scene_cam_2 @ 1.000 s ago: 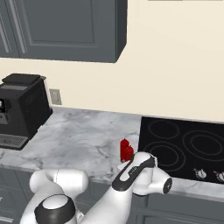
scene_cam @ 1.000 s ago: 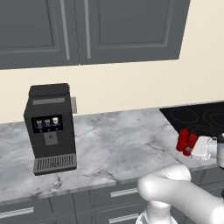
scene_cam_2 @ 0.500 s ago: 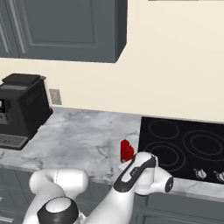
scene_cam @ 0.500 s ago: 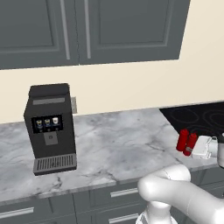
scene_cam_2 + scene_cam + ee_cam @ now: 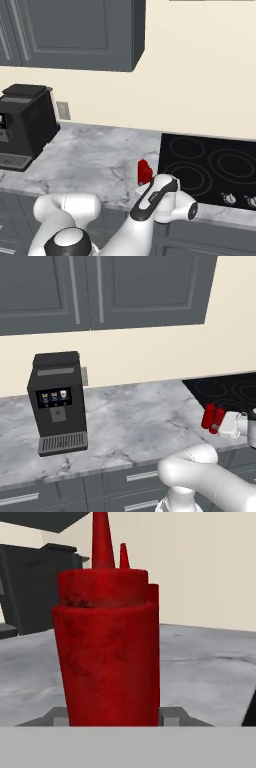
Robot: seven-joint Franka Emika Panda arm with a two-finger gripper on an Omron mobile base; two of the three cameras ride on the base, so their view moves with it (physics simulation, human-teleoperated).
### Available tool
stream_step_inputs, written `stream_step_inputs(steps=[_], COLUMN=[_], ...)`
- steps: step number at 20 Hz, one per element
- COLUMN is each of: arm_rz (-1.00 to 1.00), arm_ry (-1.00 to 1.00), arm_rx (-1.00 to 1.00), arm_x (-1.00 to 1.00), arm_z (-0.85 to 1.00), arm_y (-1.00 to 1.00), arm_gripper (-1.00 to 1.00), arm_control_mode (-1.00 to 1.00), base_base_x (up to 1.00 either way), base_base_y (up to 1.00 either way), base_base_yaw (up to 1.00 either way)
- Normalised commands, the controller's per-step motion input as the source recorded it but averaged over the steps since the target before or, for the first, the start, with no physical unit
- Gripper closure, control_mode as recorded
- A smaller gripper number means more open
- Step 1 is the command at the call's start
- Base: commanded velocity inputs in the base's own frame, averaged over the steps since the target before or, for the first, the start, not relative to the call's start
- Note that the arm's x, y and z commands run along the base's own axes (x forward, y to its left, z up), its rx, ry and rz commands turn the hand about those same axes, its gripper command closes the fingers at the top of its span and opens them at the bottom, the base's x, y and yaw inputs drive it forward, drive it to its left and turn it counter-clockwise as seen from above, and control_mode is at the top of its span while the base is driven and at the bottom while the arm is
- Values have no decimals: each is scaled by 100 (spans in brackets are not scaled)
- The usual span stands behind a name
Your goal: Take 2 condiments from the cabinet and move them on the counter near the stove.Make sure the condiments are lined up with each other, next to each other.
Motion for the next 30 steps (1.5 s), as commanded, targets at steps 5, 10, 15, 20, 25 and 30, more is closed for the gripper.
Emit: stream_step_inputs(steps=[5, 10, 15, 20, 25, 30], arm_rz=[0, 0, 0, 0, 0, 5], arm_ry=[-4, -3, -5, -2, -1, -1], arm_rx=[0, 0, 0, 1, 0, 0], arm_x=[0, 0, 0, 0, -11, -22], arm_z=[-9, 0, 0, 0, 0, 1], arm_y=[0, 0, -6, -22, -5, 0], arm_gripper=[-100, -100, -100, -100, -100, -100], arm_control_mode=[-100, -100, -100, -100, -100, -100], base_base_x=[0, 0, 0, 0, 0, 0], base_base_y=[0, 0, 0, 0, 0, 0], base_base_yaw=[0, 0, 0, 0, 0, 0])
